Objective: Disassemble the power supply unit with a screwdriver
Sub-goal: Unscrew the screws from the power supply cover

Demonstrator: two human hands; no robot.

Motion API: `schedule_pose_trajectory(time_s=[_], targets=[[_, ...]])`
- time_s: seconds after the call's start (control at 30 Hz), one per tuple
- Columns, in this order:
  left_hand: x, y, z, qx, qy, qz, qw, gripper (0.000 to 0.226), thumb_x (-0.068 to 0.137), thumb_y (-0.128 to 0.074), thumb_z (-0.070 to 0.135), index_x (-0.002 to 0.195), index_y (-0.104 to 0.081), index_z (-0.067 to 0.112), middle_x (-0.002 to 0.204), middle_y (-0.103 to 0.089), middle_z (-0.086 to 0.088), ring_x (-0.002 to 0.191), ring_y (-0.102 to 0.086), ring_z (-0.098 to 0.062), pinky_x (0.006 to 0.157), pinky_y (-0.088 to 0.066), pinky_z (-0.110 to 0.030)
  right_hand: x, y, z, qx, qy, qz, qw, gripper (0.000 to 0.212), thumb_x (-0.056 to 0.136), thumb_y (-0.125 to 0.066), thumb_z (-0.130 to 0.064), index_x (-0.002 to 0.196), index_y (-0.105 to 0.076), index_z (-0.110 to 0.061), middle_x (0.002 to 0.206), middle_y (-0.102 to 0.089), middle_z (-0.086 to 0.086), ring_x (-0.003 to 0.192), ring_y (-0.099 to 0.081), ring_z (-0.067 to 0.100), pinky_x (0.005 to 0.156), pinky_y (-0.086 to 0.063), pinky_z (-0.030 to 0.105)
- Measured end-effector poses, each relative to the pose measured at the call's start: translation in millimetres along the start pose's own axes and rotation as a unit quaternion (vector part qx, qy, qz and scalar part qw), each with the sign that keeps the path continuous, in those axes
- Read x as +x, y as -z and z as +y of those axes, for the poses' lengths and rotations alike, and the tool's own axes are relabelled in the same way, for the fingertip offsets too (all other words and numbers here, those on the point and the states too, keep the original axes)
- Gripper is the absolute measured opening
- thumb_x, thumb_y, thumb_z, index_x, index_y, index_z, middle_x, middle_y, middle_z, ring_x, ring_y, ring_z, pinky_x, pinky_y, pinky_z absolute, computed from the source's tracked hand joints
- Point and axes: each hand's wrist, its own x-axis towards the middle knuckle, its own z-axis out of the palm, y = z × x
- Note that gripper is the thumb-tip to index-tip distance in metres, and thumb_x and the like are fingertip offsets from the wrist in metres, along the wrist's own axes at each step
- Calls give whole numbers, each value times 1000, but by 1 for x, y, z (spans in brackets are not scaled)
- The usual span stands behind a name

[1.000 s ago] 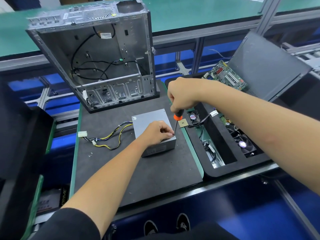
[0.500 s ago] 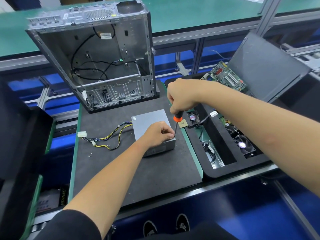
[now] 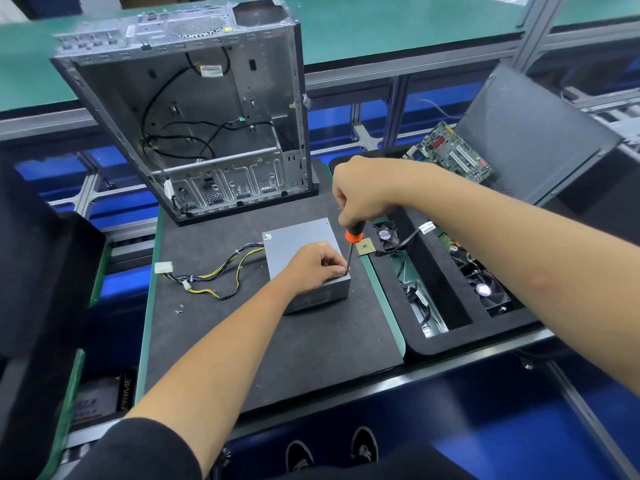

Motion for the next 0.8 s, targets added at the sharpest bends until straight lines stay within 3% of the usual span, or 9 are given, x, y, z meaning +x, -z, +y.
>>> schedule_pose_trajectory(time_s=[0.1,0.33,0.57,0.63,0.73,0.8], targets=[[0,0,0,2,-6,-1,1000,13,82,-71,5,77,-71,18,76,-54,12,60,-50,6,58,-35,-4,1,0,0,-4,2,0,1000,25,76,-67,-26,77,-70,-1,70,-71,15,58,-56,23,45,-35,23],[0,0,0,12,-6,-2,1000,12,82,-71,7,78,-72,18,77,-54,12,64,-50,1,60,-36,-6,2,0,0,-12,11,-13,1000,23,76,-68,-25,79,-70,-2,71,-72,14,61,-61,25,45,-36,21],[0,0,0,21,-12,-3,1000,14,79,-71,3,75,-70,16,76,-56,10,65,-49,-3,59,-36,-6,0,-4,-16,-93,94,-22,991,13,71,-69,-15,80,-65,-7,76,-66,6,68,-57,24,51,-39,27],[0,2,0,9,-5,-7,1000,18,78,-72,1,72,-68,18,73,-56,11,59,-48,-2,56,-36,-6,2,-3,-19,-83,68,-21,994,11,72,-65,-15,75,-63,-4,67,-66,8,61,-55,24,49,-37,25],[-2,3,0,-23,11,-9,1000,18,77,-73,-1,73,-68,16,75,-59,8,57,-49,-1,55,-39,-8,8,2,-22,-23,-38,-13,999,16,79,-54,-15,67,-57,-5,37,-57,5,37,-52,21,43,-36,20],[-2,3,-1,-24,9,-8,1000,19,77,-73,-1,73,-68,17,75,-59,8,56,-50,0,55,-39,-8,12,1,-25,-11,-77,-22,997,18,82,-47,-13,68,-55,-5,35,-56,7,28,-47,19,42,-36,20]])
